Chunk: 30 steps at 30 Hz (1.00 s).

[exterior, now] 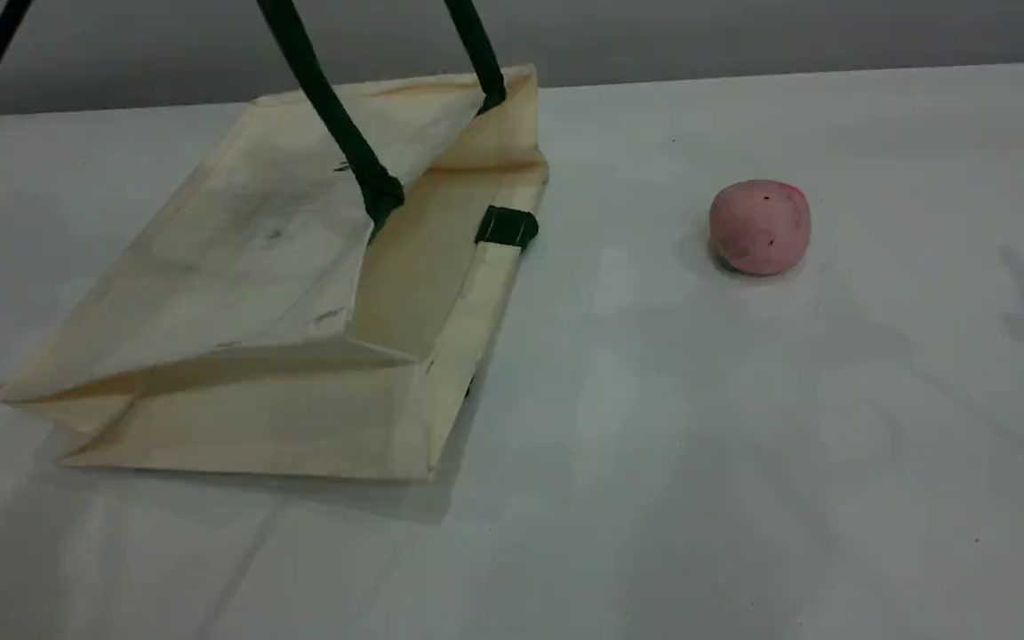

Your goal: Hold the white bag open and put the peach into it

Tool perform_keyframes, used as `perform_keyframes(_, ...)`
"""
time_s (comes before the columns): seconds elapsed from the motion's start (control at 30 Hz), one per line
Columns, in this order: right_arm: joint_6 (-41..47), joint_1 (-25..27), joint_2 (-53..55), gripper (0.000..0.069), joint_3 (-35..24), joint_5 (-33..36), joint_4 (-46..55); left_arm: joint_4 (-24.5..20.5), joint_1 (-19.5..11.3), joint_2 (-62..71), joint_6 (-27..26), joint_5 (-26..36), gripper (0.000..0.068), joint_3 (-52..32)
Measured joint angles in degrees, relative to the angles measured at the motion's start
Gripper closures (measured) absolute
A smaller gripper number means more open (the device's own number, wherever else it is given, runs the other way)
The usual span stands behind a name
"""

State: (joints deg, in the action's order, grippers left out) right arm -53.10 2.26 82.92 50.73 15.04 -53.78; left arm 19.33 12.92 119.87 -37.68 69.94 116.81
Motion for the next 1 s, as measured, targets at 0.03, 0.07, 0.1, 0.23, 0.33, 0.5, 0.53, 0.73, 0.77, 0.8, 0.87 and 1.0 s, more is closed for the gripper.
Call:
perform_keyframes(0.03, -0.36, 0.0, 0.0, 0.0129, 0.0, 0.12, 0.0, 0.12, 0.31, -0.64, -0.78, 0.0, 0.0584, 0.0)
perform_keyframes(0.07, -0.39, 0.0, 0.0, 0.0129, 0.0, 0.27, 0.0, 0.22, 0.45, -1.25, -1.48, 0.0, 0.0584, 0.0)
perform_keyframes(0.1, -0.6, 0.0, 0.0, 0.0129, 0.0, 0.41, 0.0, 0.6, 0.67, -2.14, -2.35, 0.0, 0.0584, 0.0)
perform_keyframes(0.23, -1.89, 0.0, 0.0, 0.0129, 0.0, 0.58, 0.0, 0.21, 1.83, -6.07, -4.84, 0.14, 0.0584, -0.06)
perform_keyframes(0.33, -2.56, 0.0, 0.0, 0.0129, 0.0, 1.03, 0.0, 0.36, 3.28, -9.32, -5.73, 0.26, 0.0584, -0.13)
perform_keyframes(0.5, -3.93, 0.0, 0.0, 0.0129, 0.0, 1.99, 0.0, 0.17, 6.41, -12.95, -7.39, 0.32, 0.0584, -0.13)
perform_keyframes(0.53, -4.12, 0.0, 0.0, 0.0129, 0.0, 2.46, 0.0, 0.17, 7.28, -13.47, -7.61, 0.27, 0.0584, -0.13)
perform_keyframes(0.73, -6.03, -0.05, 0.0, 0.0129, 0.0, 5.31, 0.0, -4.03, 11.58, -13.85, -10.35, 0.16, 0.0584, -0.17)
perform_keyframes(0.77, -6.03, -0.05, 0.0, 0.0129, 0.0, 5.8, 0.0, -4.9, 11.66, -13.85, -10.35, 0.16, 0.0584, -0.17)
perform_keyframes(0.8, -6.03, -0.05, 0.0, 0.0129, 0.0, 6.26, 0.0, -5.89, 11.66, -13.85, -10.35, 0.16, 0.0584, -0.17)
perform_keyframes(0.87, -6.03, -0.05, 0.06, 0.0129, 0.0, 7.09, 0.0, -8.37, 11.66, -13.85, -9.79, 0.02, 0.0584, -0.17)
perform_keyframes(1.0, -6.03, -0.05, 0.51, 0.0129, 0.0, 8.77, -0.08, -11.82, 11.66, -13.85, -9.11, -0.05, 0.0584, -0.17)
